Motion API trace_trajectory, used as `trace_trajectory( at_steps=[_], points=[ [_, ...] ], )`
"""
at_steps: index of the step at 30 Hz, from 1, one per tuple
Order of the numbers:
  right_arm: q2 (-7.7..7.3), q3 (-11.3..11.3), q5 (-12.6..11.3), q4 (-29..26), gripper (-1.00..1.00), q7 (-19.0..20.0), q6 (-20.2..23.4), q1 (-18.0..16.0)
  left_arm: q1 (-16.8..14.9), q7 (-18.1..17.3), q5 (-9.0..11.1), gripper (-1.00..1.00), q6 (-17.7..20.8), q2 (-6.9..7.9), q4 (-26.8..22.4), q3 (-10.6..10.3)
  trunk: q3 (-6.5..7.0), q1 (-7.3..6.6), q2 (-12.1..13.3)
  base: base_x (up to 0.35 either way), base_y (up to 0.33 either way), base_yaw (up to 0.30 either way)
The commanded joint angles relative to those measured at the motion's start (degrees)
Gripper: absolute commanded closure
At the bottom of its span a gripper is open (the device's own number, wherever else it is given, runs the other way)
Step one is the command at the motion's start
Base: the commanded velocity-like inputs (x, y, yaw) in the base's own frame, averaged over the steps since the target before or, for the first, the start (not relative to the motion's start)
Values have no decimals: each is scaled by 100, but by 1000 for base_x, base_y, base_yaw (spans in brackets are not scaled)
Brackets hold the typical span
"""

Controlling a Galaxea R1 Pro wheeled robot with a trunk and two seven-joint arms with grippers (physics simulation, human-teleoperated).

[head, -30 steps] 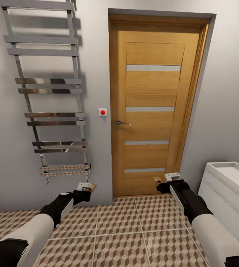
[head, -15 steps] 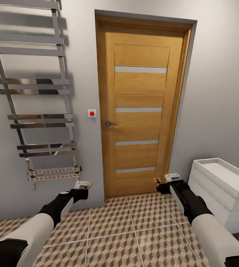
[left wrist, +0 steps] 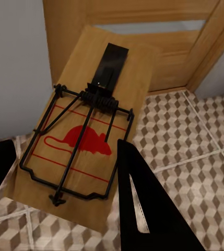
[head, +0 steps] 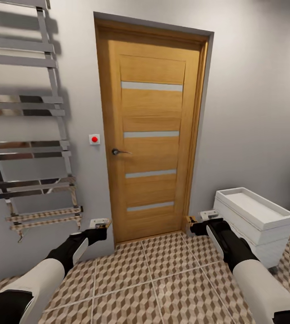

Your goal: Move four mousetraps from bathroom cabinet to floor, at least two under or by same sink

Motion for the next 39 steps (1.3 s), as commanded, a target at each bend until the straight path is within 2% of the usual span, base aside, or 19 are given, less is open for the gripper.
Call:
trace_trajectory(
  at_steps=[1,18,29,39],
  points=[
    [-4,20,9,-5,100,7,27,-5,-1,5,60,100,27,8,-12,-46,-4,0,-4,0,0,-227],
    [-12,20,6,-5,100,8,44,-5,-1,6,66,100,-7,6,-11,-50,38,0,-4,0,0,-237],
    [2,15,4,3,100,7,44,-5,-1,3,75,100,-1,3,-4,-54,37,0,-4,0,0,-58],
    [-6,11,-2,0,100,8,53,-5,-1,-2,75,100,-1,-3,-3,-57,-14,0,-4,0,0,-172]
  ],
)
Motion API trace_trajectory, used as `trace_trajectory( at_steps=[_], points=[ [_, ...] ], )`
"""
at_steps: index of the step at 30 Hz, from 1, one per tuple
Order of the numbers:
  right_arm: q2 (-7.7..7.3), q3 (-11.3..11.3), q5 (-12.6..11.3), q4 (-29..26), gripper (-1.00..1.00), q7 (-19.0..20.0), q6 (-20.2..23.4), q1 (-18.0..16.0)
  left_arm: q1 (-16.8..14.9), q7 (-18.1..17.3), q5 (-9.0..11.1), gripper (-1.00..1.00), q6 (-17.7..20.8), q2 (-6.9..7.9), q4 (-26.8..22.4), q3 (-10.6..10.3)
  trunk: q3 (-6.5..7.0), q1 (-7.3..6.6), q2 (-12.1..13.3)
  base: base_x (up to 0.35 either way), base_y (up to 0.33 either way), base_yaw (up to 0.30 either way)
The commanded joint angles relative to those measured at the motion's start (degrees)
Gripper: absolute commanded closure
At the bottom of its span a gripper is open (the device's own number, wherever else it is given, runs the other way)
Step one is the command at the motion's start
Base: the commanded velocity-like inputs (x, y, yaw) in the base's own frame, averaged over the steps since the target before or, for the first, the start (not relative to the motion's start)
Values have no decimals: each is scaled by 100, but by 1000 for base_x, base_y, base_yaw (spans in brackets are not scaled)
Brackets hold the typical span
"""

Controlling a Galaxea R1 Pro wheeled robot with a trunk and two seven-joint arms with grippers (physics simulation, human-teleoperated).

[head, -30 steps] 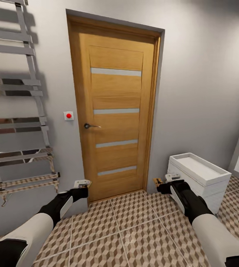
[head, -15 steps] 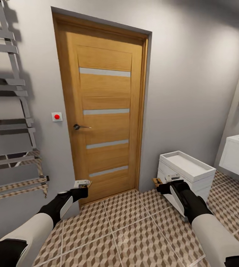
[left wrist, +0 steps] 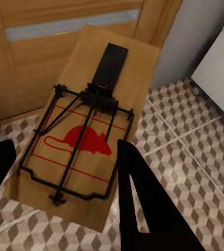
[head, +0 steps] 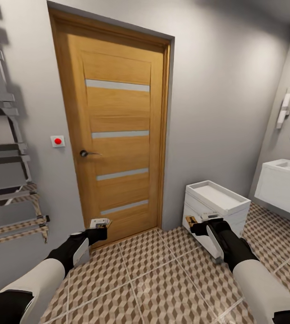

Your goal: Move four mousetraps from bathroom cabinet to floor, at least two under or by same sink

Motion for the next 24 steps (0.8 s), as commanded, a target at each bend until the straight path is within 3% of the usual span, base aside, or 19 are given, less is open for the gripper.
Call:
trace_trajectory(
  at_steps=[1,24],
  points=[
    [-6,20,8,-4,100,7,27,-5,-2,5,60,100,32,8,-12,-44,-13,0,-4,0,0,-190],
    [-41,11,16,-10,100,7,26,-5,-2,14,47,100,40,8,9,-44,-149,0,-4,0,0,-210]
  ],
)
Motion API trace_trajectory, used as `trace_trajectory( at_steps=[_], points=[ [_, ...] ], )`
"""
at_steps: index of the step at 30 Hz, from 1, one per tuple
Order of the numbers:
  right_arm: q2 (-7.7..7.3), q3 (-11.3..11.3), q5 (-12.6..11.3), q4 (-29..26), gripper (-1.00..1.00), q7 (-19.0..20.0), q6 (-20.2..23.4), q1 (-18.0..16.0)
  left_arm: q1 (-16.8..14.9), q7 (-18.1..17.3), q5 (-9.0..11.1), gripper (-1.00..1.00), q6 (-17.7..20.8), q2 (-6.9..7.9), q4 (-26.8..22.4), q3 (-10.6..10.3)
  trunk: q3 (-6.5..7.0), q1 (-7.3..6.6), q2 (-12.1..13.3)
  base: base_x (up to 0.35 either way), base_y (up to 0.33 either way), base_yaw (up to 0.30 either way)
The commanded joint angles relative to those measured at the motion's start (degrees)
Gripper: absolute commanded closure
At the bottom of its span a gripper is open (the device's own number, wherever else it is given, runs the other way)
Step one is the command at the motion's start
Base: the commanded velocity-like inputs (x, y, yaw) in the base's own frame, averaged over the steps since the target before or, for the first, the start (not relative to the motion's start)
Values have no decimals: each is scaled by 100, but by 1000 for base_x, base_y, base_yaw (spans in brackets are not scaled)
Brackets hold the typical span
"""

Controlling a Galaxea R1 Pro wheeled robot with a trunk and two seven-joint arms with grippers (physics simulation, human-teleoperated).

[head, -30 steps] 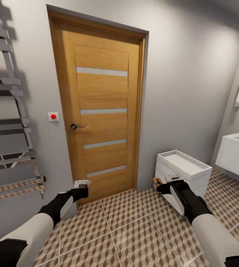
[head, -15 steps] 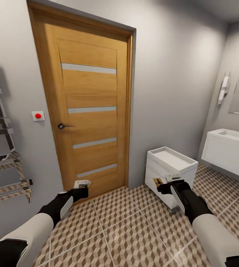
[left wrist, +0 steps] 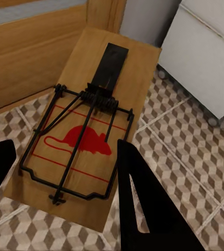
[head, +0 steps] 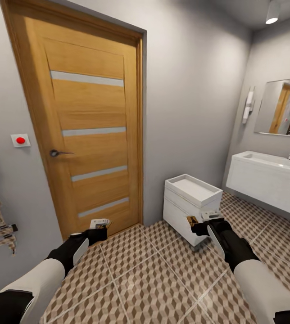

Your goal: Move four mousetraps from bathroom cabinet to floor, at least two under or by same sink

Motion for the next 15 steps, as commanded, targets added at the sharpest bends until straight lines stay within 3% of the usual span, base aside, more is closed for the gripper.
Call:
trace_trajectory(
  at_steps=[1,15],
  points=[
    [-5,20,10,-6,100,7,27,-5,-2,5,60,100,32,8,-11,-45,-13,0,-4,0,0,-234],
    [-28,12,19,-5,100,7,21,-5,-2,5,49,100,32,8,-7,-45,-86,0,-4,0,0,-241]
  ],
)
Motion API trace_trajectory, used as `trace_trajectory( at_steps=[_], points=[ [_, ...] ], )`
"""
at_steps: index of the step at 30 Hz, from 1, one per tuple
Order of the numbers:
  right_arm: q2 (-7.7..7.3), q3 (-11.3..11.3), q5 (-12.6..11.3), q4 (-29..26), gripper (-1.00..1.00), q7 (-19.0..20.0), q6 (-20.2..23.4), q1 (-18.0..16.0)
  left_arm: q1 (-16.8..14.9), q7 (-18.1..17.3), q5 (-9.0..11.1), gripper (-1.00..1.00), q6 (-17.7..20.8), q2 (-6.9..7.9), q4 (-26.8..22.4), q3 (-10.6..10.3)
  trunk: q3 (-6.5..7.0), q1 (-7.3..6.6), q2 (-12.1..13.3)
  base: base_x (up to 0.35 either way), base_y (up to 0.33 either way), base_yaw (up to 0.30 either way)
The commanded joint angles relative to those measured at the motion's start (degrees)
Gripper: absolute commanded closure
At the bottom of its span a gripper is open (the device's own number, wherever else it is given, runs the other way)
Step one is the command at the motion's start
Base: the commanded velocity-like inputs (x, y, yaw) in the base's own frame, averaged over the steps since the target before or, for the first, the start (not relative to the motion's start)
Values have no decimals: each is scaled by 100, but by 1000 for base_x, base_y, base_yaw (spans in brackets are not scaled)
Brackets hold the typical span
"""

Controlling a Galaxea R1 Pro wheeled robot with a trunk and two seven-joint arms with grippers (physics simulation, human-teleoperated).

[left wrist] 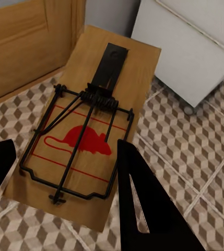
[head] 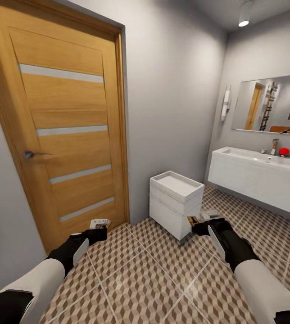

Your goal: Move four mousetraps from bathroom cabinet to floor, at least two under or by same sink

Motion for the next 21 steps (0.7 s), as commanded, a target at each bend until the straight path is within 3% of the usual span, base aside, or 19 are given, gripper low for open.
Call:
trace_trajectory(
  at_steps=[1,5,13,21],
  points=[
    [-7,20,11,-6,100,7,27,-5,-1,5,60,100,32,8,-12,-45,-11,0,-4,0,0,-247],
    [-10,19,11,-6,100,7,27,-5,-1,5,60,100,32,8,-12,-44,-25,0,-4,0,0,-231],
    [-7,26,19,-6,100,-3,26,-5,-1,5,59,100,32,8,-12,-45,-25,0,-4,0,0,-58],
    [-4,28,19,-6,100,-2,31,-5,-1,5,59,100,32,8,-12,-45,-7,0,-4,0,0,-238]
  ],
)
